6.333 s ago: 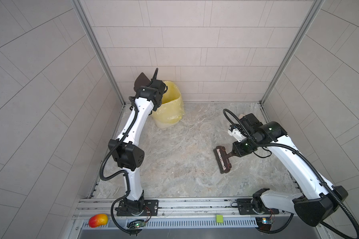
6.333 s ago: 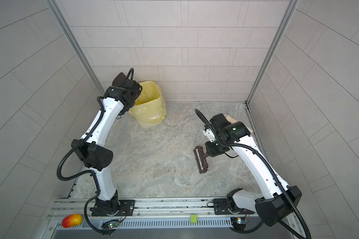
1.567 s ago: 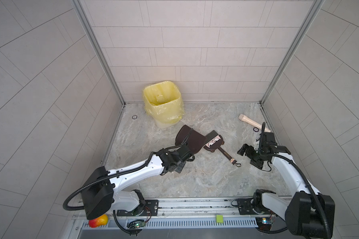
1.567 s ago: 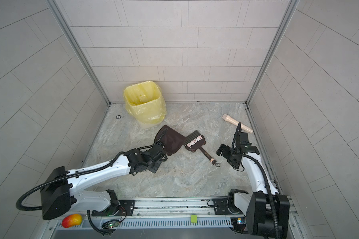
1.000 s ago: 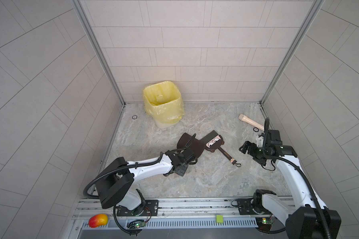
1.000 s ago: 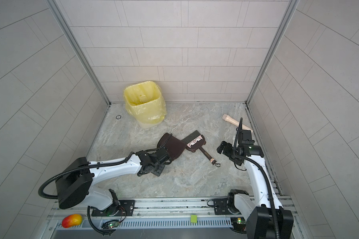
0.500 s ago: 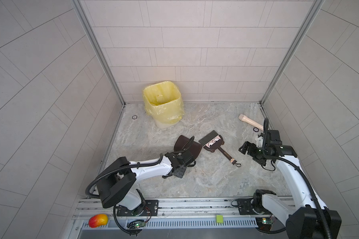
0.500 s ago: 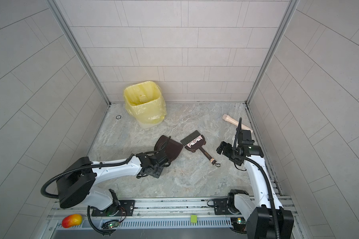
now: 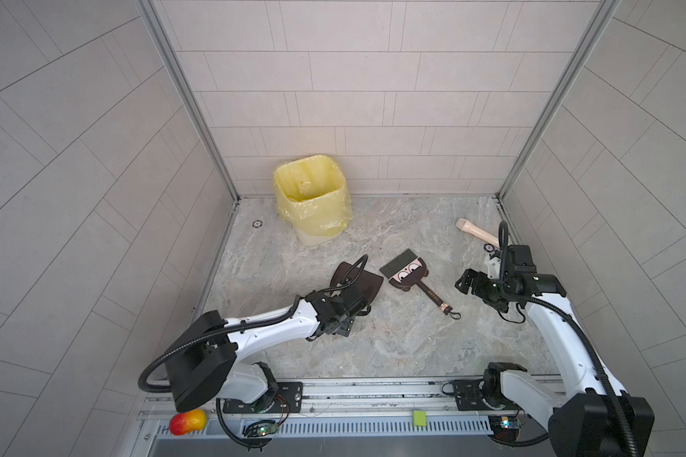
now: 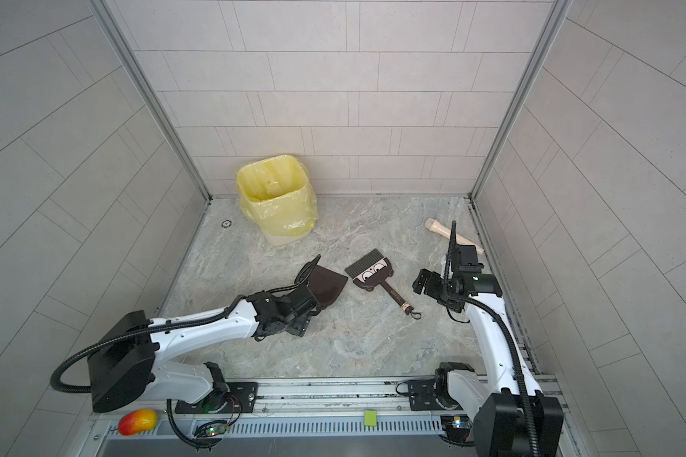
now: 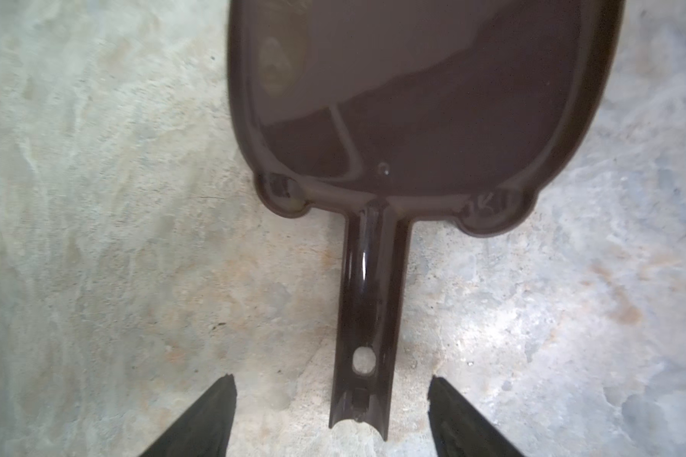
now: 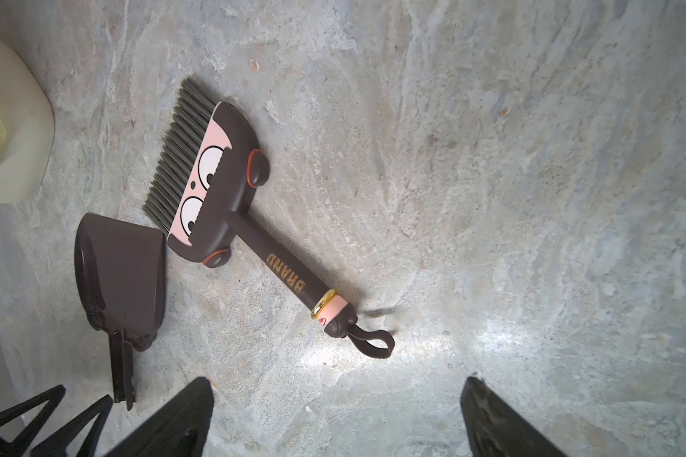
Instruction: Sweep away the paper scraps from the table
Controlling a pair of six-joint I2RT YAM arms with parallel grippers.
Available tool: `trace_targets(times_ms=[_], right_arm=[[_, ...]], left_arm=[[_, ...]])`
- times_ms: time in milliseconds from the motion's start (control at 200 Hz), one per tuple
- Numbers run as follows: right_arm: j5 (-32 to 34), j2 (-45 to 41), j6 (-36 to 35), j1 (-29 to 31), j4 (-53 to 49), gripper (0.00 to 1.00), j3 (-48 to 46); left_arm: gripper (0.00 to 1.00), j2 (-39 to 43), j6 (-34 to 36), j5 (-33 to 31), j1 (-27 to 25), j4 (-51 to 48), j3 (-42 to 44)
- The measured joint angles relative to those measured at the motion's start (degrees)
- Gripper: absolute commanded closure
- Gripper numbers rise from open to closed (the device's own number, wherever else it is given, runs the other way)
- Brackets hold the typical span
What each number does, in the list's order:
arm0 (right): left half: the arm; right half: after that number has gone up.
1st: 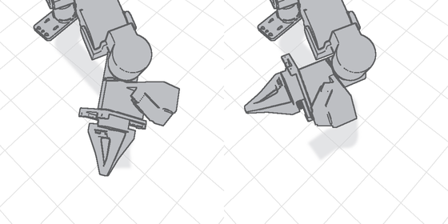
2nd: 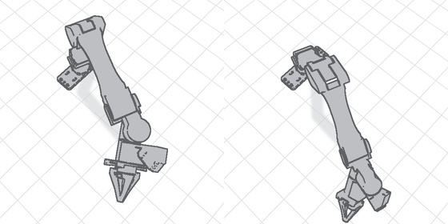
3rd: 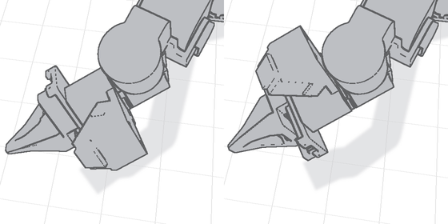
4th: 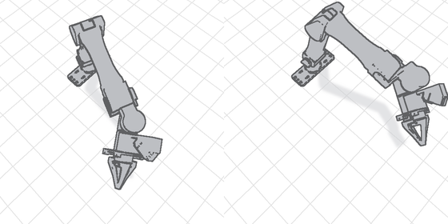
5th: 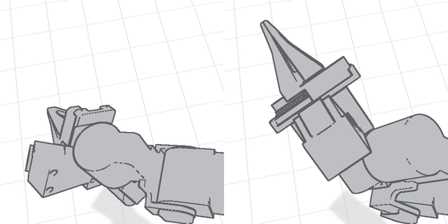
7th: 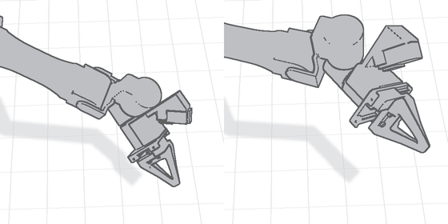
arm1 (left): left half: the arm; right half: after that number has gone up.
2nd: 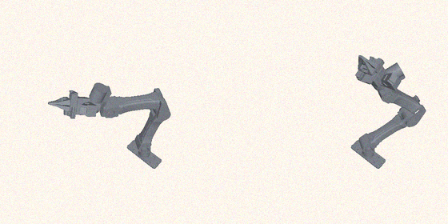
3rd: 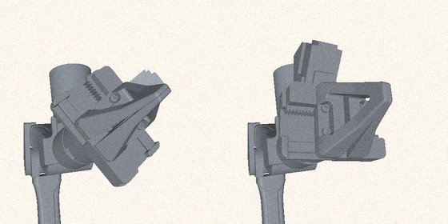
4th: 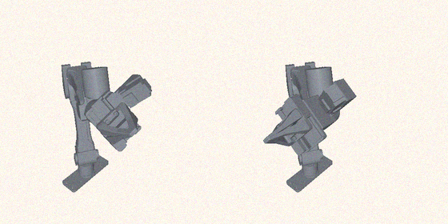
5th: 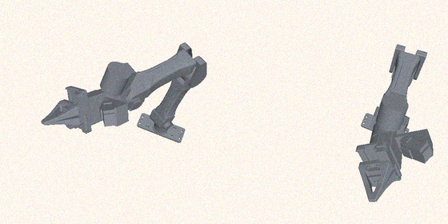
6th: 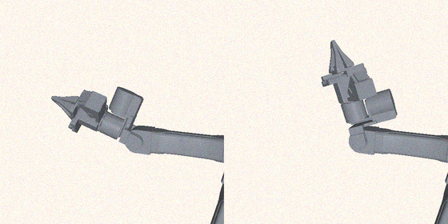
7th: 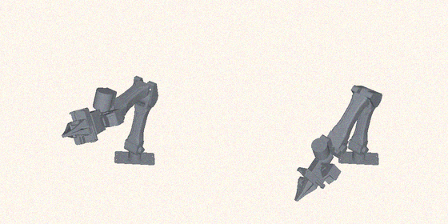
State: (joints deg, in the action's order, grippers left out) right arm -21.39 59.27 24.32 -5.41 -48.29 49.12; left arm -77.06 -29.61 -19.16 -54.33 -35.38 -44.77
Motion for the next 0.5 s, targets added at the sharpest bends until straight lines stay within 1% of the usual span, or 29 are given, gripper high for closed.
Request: trace_targets(times_ms=[110,275,375,500], right_arm=[[3.7,1.1,-1.8,3.7,2.1,0.01,2.2],[11.9,2.4,-6.6,10.3,7.7,0.01,4.6],[15.8,3.4,-9.4,11.3,12.0,0.01,4.4],[20.2,4.2,-12.9,11.4,18.6,0.01,2.5]], left_arm=[[0.11,3.7,1.9,-2.9,1.8,-0.2,-0.8],[0.07,8.6,6.6,-7.9,9.2,0.7,-1.0],[0.07,11.2,9.9,-10.6,14.0,3.2,-0.8],[0.04,14.7,14.5,-13.4,19.5,9.4,1.2]])
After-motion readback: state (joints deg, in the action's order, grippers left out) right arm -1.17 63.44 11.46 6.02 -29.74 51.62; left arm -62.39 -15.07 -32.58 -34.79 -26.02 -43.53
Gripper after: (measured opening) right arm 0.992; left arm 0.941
